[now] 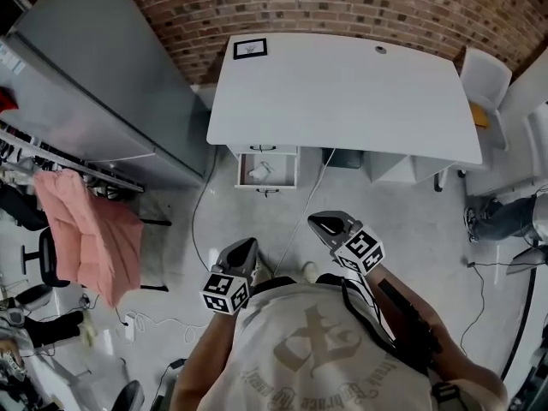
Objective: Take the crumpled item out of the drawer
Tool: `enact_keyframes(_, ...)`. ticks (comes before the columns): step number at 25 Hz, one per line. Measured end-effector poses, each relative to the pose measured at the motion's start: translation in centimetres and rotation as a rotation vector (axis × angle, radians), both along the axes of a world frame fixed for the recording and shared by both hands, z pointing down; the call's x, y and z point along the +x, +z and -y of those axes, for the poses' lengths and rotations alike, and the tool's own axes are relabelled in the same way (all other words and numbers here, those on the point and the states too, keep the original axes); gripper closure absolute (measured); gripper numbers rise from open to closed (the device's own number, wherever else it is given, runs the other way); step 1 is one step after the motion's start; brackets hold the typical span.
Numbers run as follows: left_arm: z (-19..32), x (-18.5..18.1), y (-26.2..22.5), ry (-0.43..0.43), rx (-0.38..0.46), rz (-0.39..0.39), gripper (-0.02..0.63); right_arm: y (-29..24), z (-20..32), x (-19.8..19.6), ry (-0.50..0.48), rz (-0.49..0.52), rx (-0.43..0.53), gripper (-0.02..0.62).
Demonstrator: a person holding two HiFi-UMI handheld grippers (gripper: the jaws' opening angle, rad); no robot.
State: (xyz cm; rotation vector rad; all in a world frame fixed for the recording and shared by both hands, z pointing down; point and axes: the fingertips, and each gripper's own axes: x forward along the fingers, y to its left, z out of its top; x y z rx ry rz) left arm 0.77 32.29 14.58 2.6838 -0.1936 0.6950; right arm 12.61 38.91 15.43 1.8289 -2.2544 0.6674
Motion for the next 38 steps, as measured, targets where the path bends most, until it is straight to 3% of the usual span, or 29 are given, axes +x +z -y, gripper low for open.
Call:
enact_keyframes(9,9.0,-0.2,0.2,0.067,-0.016,-0.021,0.603,1.3,6.6,-0.5,0.088,-0.021,-0.072,0.589)
enact_keyframes(19,17.1,-4.4,1.2,0.083,-0.060,-0.033,0.603,1.5,13.9,-3.1,0.122,-0.074,-0.130,0.589)
enact_keyframes(27,21.4,-7.1,1.9,0.026,-0.070,-0.043,0.603,2.6,18.4,-4.5,0.079,-0.113,-0.175,0.589)
enact_keyframes(38,24.8,-9.4,3.2,-0.139,-0.101,-0.008,0.603,4.9,25.9,-5.1,-0.090,-0.119,-0.202,0.589)
